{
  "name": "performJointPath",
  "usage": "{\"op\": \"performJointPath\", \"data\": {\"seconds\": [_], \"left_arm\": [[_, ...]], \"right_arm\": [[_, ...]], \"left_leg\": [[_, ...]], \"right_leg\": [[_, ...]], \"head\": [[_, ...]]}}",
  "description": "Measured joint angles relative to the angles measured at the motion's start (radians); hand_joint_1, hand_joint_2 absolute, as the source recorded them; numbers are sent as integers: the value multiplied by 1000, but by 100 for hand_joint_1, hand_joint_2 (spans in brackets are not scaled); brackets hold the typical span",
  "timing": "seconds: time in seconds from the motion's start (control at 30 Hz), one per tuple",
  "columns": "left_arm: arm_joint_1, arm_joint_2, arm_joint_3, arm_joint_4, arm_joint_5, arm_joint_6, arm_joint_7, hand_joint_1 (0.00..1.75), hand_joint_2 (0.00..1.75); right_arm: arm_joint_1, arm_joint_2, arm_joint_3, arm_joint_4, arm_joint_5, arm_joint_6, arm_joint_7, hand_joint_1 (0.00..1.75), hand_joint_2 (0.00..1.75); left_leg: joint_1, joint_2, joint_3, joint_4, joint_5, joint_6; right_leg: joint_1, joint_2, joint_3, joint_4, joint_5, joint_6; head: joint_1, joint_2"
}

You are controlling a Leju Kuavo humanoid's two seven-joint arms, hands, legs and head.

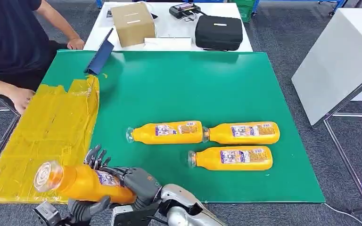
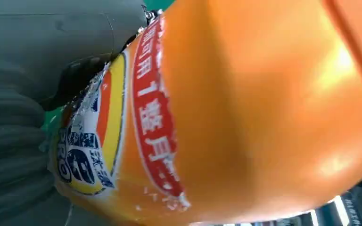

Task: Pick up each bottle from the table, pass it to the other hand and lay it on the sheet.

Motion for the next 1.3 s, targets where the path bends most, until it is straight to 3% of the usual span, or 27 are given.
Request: {"op": "performJointPath", "data": {"seconds": [0.13, 0.17, 0.2, 1.1, 1.13, 1.17, 1.27, 1.3], "left_arm": [[3, 8, 0, 5, 0, 0, 1, 7, 175], [3, 8, 0, 7, 0, 0, 1, 155, 175], [3, 10, 0, 9, -1, 0, 1, 175, 175], [5, 16, 25, 29, 39, -13, 7, 175, 175], [5, 15, 26, 29, 39, -13, 7, 175, 175], [5, 15, 26, 29, 40, -14, 7, 175, 175], [6, 10, 31, 27, 35, -12, 8, 175, 175], [8, 6, 32, 25, 31, -9, 11, 175, 175]], "right_arm": [[-6, 5, 5, 20, 2, -2, 1, 175, 175], [-7, 5, 6, 22, 2, -2, 1, 175, 175], [-10, 6, 10, 25, 3, -2, 1, 175, 175], [-31, 23, 24, 77, 33, -27, 10, 175, 175], [-29, 23, 24, 77, 36, -33, 13, 61, 175], [-27, 23, 24, 77, 40, -42, 17, 0, 175], [-13, 23, 19, 70, 76, -98, 46, 0, 175], [-2, 23, 13, 61, 92, -116, 59, 0, 0]], "left_leg": [[0, 0, 0, 0, 0, 0], [0, 0, 0, 0, 0, 0], [0, 0, 0, 0, 0, 0], [0, 0, 0, 0, 0, 0], [0, 0, 0, 0, 0, 0], [0, 0, 0, 0, 0, 0], [0, 0, 0, 0, 0, 0], [0, 0, -1, 0, 0, 0]], "right_leg": [[0, 0, 0, 0, 0, 0], [0, 0, 0, 0, 0, 0], [0, 0, 0, 0, 0, 0], [0, 0, -6, 0, 0, 0], [0, 0, -6, 0, 0, 0], [0, 0, -6, 0, 0, 0], [0, 0, -6, 0, 0, 0], [0, 0, -3, 0, 0, 0]], "head": [[0, 0], [0, 0], [0, 0], [0, 0], [0, 0], [0, 0], [0, 0], [0, 0]]}}
